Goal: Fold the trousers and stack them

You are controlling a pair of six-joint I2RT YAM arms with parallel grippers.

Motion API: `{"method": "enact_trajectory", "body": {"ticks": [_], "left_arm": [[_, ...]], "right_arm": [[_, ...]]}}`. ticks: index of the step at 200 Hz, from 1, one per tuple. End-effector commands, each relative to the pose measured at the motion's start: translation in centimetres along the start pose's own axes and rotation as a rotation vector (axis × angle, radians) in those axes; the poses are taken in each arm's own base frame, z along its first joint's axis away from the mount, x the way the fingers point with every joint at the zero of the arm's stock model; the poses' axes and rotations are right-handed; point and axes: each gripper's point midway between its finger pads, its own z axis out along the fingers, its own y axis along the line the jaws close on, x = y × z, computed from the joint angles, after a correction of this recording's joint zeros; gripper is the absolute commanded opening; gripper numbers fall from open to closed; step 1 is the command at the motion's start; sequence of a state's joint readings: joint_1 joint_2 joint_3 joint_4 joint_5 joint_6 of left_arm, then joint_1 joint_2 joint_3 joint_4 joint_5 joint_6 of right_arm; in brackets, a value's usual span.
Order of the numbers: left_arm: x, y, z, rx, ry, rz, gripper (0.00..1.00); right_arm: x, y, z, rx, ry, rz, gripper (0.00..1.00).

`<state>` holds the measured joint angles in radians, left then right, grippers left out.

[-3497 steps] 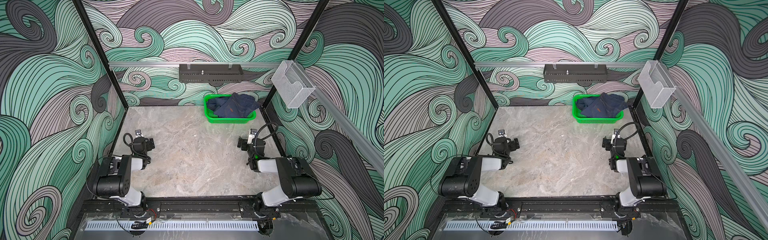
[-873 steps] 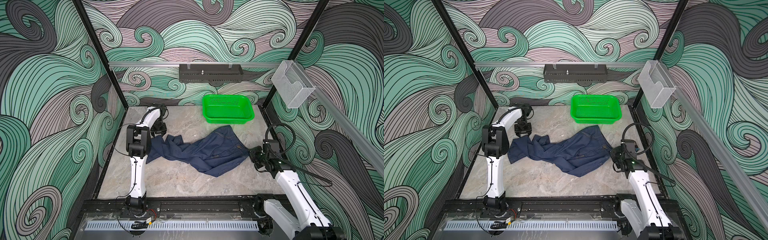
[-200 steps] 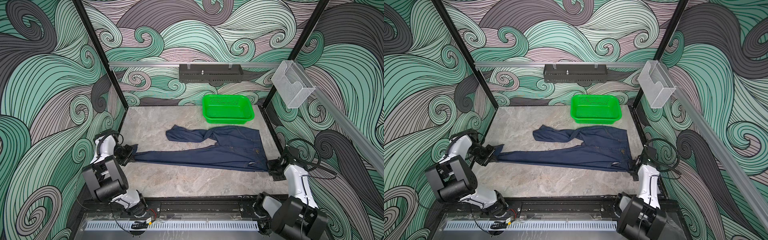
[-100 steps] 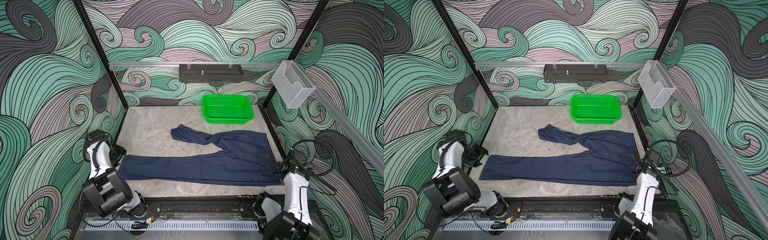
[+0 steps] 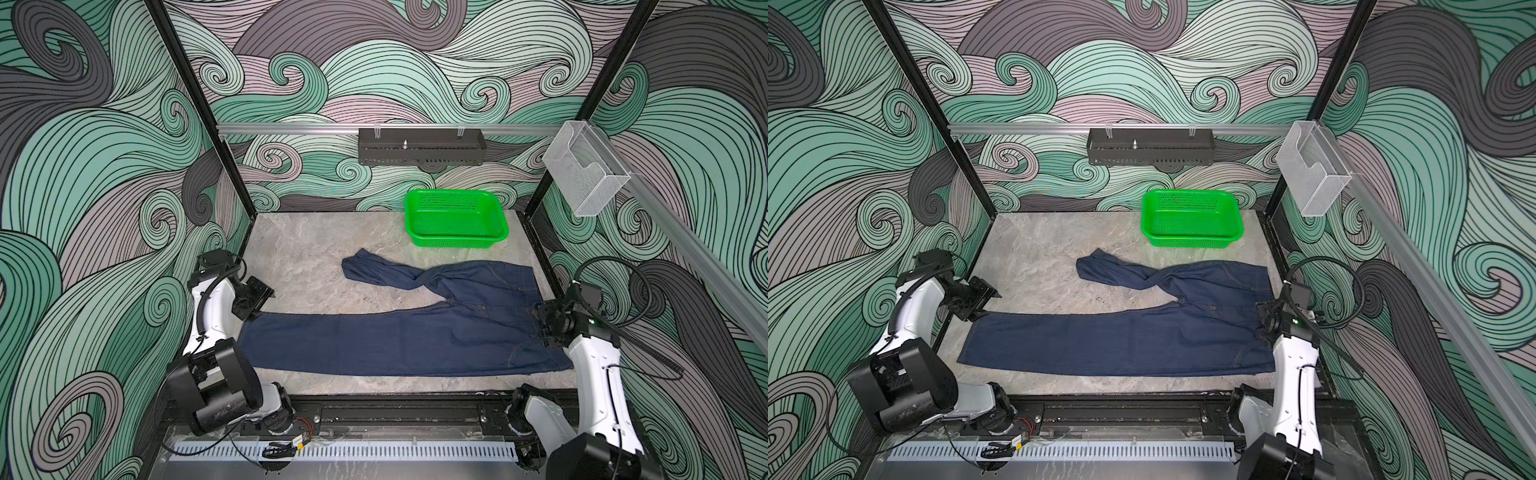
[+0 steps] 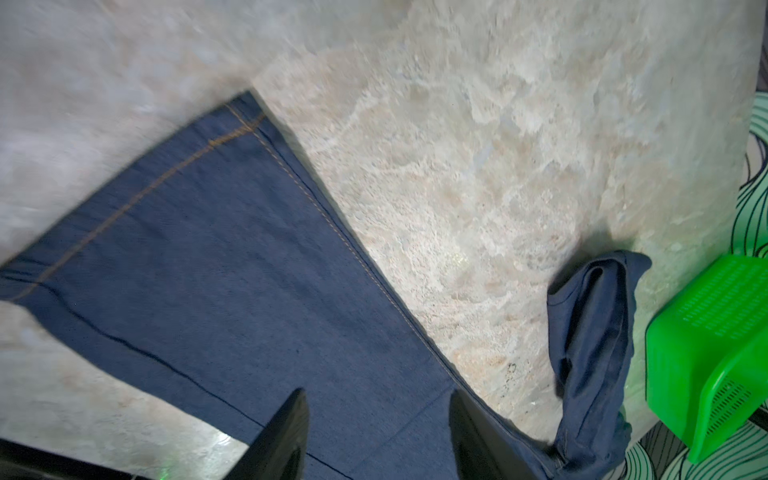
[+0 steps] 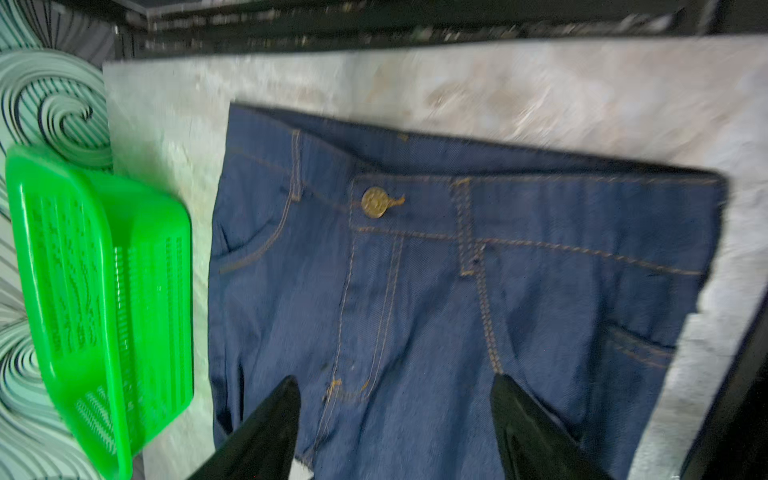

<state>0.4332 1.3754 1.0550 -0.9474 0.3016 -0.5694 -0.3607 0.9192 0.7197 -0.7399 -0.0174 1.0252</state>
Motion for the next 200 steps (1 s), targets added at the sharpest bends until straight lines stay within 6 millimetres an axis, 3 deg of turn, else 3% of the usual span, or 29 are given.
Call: {"method": "enact_trajectory", "body": {"ticks": [1, 16, 51, 112, 133, 160, 183, 200], "left_arm": [[1.2, 0.1, 2.6, 0.01, 0.065, -0.051, 0.56], [1.3, 1.2, 4.5, -0.027, 0.096, -0.087, 0.55], [0.5, 3.9, 6.1, -0.114, 0.094, -0.154, 0.55], [-0.3, 4.7, 6.4, -0.14, 0.064, -0.192, 0.55], [-0.5, 4.5, 6.1, -0.129, 0.053, -0.189, 0.56], [-1.3, 1.1, 4.7, 0.002, 0.026, -0.105, 0.62], [-1.6, -4.2, 2.4, 0.113, -0.021, 0.077, 0.72], [-0.4, -8.1, 1.5, 0.168, -0.019, 0.204, 0.73]], "right_arm": [[1.8, 0.2, 1.7, -0.014, 0.068, 0.02, 0.69], [1.9, -0.3, 2.6, 0.001, 0.061, 0.016, 0.64], [1.9, -1.8, 4.3, 0.06, 0.052, 0.005, 0.61], [2.5, -5.0, 6.8, 0.138, 0.058, 0.049, 0.58], [2.5, -5.2, 6.9, 0.138, 0.07, 0.048, 0.58], [2.3, -3.3, 5.7, 0.08, 0.086, -0.005, 0.6], [2.7, -1.0, 4.1, 0.032, 0.098, -0.089, 0.65], [3.5, 0.6, 3.0, -0.014, 0.1, -0.146, 0.67]]}}
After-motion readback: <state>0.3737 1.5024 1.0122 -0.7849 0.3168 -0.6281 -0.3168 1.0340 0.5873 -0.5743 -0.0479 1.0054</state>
